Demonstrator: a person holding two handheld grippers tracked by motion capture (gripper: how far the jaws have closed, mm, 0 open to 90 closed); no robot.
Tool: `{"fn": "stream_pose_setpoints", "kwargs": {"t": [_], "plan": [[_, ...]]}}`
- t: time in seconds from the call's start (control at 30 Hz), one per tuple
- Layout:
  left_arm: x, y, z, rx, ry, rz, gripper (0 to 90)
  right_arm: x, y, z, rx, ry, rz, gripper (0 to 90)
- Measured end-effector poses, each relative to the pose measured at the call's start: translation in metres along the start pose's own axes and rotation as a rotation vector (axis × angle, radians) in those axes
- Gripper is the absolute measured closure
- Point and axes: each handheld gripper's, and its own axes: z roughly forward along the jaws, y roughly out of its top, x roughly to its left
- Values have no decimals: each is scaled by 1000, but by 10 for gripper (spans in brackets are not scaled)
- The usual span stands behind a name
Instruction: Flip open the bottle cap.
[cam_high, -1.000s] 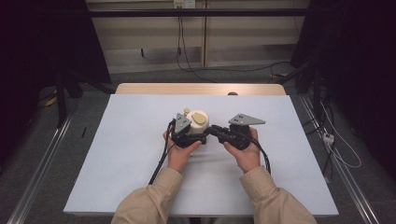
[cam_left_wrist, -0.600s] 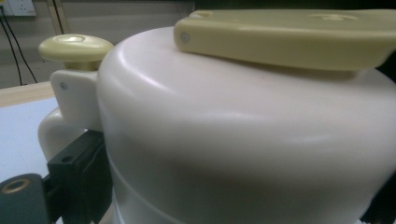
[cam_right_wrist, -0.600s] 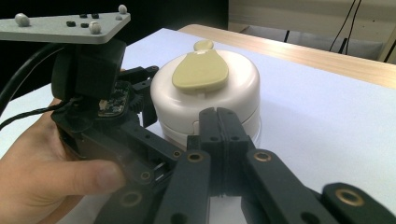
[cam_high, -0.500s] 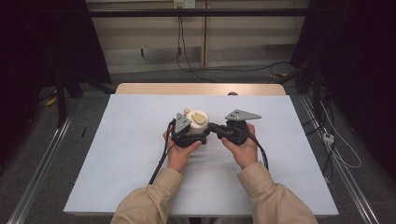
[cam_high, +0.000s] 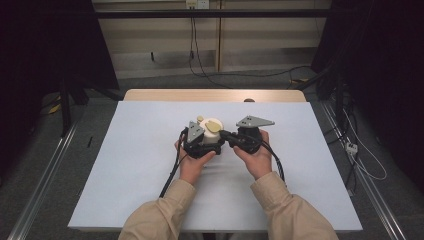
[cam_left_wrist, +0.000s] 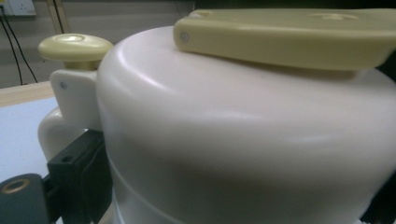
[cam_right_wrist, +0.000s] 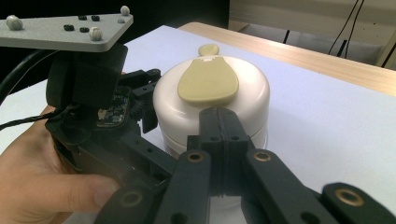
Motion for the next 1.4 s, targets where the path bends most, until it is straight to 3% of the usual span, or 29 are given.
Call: {"fn": "stream_pose_setpoints", "kwargs": {"t": [1.4], "plan": [[-1, 0, -1, 13, 8, 9, 61, 6, 19, 1, -24, -6, -20, 900]]}}
